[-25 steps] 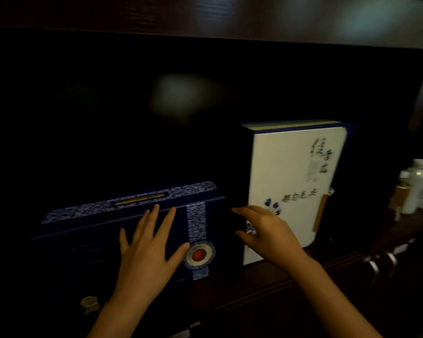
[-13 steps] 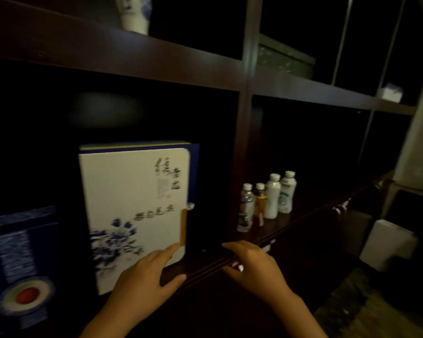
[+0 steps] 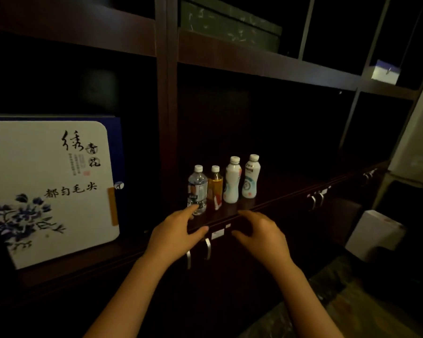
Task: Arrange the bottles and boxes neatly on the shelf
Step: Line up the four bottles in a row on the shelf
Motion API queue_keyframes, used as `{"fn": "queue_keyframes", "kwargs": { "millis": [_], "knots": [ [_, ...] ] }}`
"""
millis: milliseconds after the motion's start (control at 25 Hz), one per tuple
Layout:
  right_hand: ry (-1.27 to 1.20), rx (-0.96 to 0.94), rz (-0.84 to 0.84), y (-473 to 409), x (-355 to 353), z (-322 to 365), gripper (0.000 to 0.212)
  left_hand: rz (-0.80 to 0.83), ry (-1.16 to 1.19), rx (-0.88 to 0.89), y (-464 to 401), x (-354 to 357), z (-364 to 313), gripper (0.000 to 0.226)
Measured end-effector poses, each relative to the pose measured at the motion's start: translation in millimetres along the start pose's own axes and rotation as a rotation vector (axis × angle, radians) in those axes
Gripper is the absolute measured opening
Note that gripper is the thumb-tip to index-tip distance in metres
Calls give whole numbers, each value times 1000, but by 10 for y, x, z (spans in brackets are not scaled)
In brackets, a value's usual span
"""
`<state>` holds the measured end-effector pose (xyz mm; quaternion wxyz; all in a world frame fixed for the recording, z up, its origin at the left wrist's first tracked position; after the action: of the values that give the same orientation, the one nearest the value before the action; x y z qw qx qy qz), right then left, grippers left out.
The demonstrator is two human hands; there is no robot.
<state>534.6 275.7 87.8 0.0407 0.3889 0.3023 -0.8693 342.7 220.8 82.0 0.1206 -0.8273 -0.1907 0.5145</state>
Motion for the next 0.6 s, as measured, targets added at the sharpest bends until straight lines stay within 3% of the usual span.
{"fn": "queue_keyframes", "kwargs": {
  "millis": [320,600],
  "knots": [
    [-31,-67,11,-858,151,-409,53,-76,-10,18,-1006,190,6,57],
    [-8,-187,81,-2051,254,-673,51,-146,62,-80,-2020,283,148,55]
  ]
}}
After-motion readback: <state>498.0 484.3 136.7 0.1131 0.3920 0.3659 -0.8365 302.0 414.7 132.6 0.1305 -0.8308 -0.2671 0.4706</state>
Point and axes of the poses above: each hand's wrist, its own y-axis away from the middle knuckle, its own x-axis out of the palm, z = x × y, the point moved 6 cm from there along -y, towards the middle knuckle, and after that the axes turned 7 degrees about -y, right-handed, at the moved point
